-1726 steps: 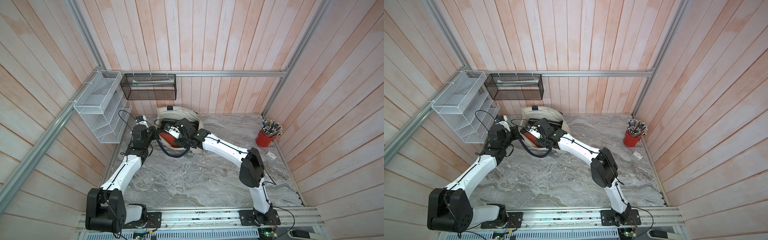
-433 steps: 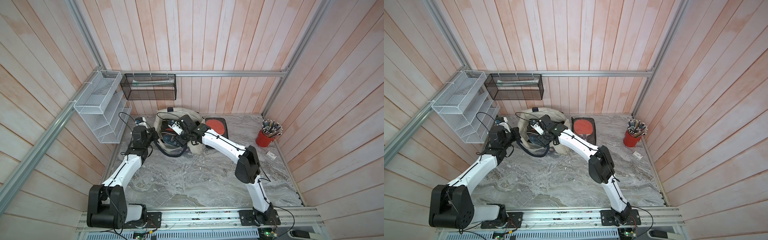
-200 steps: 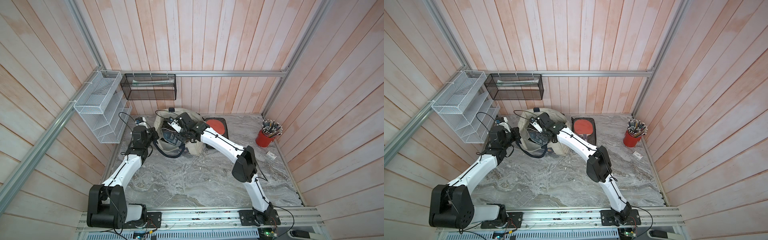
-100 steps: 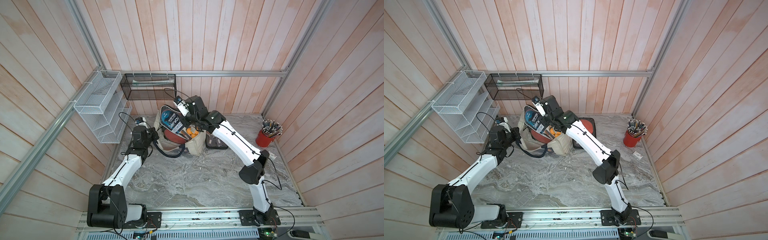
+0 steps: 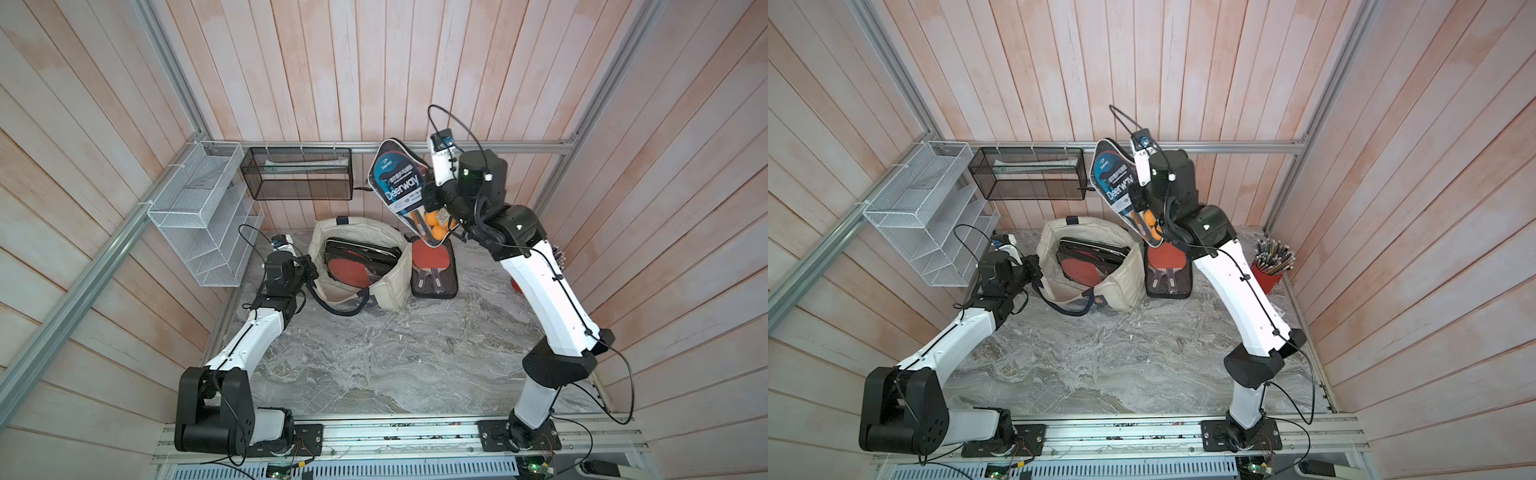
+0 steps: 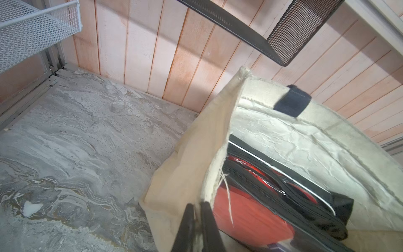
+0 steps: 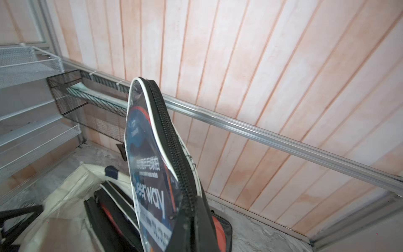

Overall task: Remove the ping pong set from the canvas bag
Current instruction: Pick up the ping pong set from the canvas bag, then place the ping pong set at the center of the board.

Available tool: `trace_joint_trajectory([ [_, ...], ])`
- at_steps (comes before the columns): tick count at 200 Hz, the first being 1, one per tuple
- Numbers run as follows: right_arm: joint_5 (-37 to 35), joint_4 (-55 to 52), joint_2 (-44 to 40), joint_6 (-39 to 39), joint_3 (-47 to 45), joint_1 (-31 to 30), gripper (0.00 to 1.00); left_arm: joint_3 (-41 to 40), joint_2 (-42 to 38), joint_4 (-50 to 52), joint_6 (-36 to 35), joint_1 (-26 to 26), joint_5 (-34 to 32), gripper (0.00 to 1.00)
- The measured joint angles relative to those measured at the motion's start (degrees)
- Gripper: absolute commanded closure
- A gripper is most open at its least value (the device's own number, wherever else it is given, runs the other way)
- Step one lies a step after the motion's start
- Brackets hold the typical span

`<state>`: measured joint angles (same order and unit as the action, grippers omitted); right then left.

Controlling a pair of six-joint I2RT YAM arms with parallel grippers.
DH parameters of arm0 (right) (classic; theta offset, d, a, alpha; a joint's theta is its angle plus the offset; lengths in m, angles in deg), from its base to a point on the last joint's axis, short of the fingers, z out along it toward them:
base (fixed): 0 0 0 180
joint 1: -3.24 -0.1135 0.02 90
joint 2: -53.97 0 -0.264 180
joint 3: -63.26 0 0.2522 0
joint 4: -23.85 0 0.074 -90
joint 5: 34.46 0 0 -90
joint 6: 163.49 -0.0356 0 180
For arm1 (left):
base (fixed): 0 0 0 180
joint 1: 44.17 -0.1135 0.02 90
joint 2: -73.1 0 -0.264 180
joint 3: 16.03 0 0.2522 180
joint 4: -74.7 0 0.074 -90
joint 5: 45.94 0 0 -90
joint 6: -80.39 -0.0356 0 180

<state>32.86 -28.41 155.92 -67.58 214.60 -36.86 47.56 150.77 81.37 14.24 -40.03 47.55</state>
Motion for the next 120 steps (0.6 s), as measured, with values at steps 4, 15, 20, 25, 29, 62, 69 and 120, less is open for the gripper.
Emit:
trace_joint_trajectory([
  [4, -0.4, 0.4, -0.9, -0.2, -1.0, 0.7, 1.0, 0.0, 0.0, 0.0, 0.0, 0.0, 0.0, 1.0],
  [15, -1.5, 1.4, -3.3, -1.0, -4.1, 2.3, 1.0, 0.0, 0.1, 0.0, 0.0, 0.0, 0.2, 1.0],
  [20, -1.9, 1.7, -4.2, -1.4, -5.6, 3.0, 1.0, 0.0, 0.1, 0.0, 0.0, 0.0, 0.3, 1.0],
  [25, -2.2, 2.1, -5.2, -1.7, -7.2, 3.8, 1.0, 0.0, 0.1, 0.0, 0.0, 0.0, 0.4, 1.0],
  [29, -2.6, 2.3, -5.9, -2.1, -8.5, 4.5, 1.0, 0.1, 0.2, 0.0, 0.0, 0.0, 0.5, 1.0],
  [62, -3.2, 4.5, -9.7, -5.7, -20.1, 10.8, 1.0, 0.2, 0.3, 0.0, 0.0, 0.0, 0.6, 1.0],
  [69, -3.0, 4.9, -10.4, -6.5, -22.9, 12.4, 1.0, 0.3, 0.3, 0.0, 0.0, 0.0, 0.6, 1.0],
  [120, 0.2, 9.2, -13.2, -12.1, -42.4, 22.8, 1.0, 0.3, 0.3, 0.0, 0.0, 0.0, 0.6, 1.0],
])
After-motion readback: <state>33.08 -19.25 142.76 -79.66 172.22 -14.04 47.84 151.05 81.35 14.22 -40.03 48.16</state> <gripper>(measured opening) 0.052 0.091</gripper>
